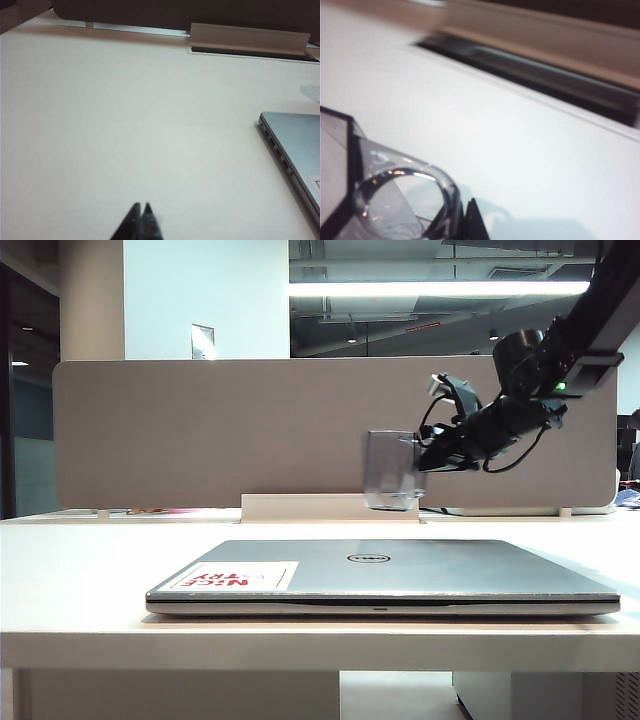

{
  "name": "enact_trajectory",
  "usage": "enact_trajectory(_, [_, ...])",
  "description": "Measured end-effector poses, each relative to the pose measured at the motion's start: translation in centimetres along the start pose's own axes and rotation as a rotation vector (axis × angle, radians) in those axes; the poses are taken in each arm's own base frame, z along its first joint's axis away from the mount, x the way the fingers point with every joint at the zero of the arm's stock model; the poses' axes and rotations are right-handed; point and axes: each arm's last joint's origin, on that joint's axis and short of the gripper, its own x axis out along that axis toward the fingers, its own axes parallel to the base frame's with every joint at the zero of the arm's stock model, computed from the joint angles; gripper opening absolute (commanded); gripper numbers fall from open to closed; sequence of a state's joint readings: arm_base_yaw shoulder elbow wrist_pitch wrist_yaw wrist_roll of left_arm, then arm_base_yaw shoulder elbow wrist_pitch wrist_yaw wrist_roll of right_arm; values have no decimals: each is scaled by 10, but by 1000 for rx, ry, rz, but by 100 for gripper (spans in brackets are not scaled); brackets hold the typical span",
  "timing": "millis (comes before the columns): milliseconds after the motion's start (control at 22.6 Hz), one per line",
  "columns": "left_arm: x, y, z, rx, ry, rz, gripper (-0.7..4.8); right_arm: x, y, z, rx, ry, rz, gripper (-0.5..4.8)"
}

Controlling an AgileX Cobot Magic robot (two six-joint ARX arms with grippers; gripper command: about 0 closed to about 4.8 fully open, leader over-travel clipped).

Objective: Pick up the water cup and place it on the side of the laptop away from you.

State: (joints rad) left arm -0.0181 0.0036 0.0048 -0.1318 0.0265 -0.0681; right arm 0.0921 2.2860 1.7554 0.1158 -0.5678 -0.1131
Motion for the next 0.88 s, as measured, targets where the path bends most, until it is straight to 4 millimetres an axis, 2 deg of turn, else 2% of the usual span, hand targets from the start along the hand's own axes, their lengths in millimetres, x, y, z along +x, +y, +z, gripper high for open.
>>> enact_trajectory(88, [0, 0, 0, 0, 0, 0, -5, 4, -2, -8, -1, -12, 85, -6])
enact_trajectory(353, [0, 0, 0, 0, 0, 0, -5, 14, -10, -29, -21, 2, 104, -6])
enact_trajectory(707, [0, 0, 0, 0, 0, 0, -5, 17, -9, -29, -80, -29, 100, -6])
enact_trajectory(883, [0, 0, 0, 0, 0, 0, -5, 22, -11, -39, -72, -10, 99, -6])
